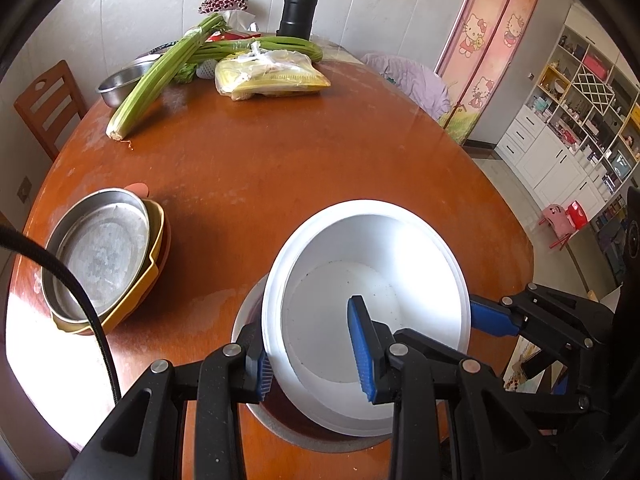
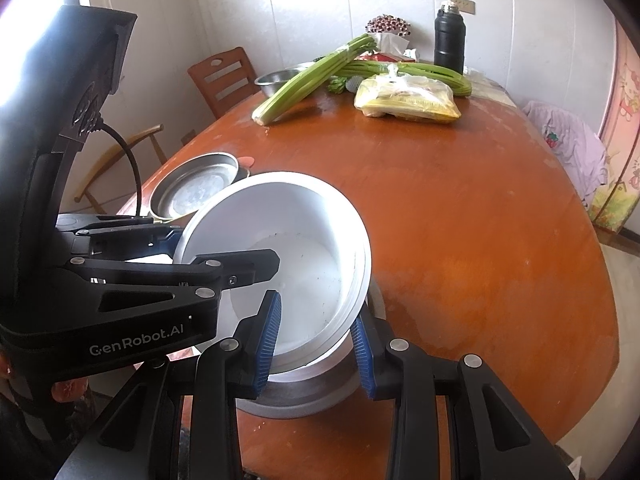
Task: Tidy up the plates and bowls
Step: 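Carry the white bowl with the left gripper over the steel bowl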
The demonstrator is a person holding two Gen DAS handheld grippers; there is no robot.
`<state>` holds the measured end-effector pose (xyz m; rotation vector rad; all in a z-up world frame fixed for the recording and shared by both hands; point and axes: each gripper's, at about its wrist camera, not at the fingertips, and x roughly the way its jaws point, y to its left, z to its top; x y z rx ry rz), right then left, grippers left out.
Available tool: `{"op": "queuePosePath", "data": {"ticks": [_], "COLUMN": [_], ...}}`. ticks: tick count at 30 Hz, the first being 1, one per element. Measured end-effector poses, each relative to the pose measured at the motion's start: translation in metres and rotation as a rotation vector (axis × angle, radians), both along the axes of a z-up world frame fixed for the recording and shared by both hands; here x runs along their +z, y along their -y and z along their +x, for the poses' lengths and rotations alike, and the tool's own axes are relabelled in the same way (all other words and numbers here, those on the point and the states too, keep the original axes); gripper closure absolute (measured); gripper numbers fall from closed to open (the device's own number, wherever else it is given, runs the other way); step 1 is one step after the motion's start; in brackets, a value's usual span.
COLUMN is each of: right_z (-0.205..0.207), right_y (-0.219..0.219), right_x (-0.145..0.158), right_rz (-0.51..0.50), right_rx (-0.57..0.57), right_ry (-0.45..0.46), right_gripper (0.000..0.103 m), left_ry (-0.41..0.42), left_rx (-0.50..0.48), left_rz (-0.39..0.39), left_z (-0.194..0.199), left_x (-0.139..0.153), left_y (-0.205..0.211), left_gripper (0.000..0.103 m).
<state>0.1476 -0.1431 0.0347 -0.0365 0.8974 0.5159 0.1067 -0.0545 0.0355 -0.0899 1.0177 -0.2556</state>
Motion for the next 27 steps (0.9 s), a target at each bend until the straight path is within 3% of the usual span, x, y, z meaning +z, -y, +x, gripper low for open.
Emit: {"op": "queuePosePath", "data": {"ticks": [27], "right_z": [-0.012], "right_y": [-0.004], "right_x": [-0.011], "right_rz": [-0.015], "right_rx": [-0.006], "right_ry": [-0.025], "right_gripper": [0.066], "left_ry": [-0.022], "left_rx": [-0.007], "left_rz": [0.001], "left_z": [-0.008], "left_x": [-0.015], "left_y": [0.002], "left_gripper": [0.07]}}
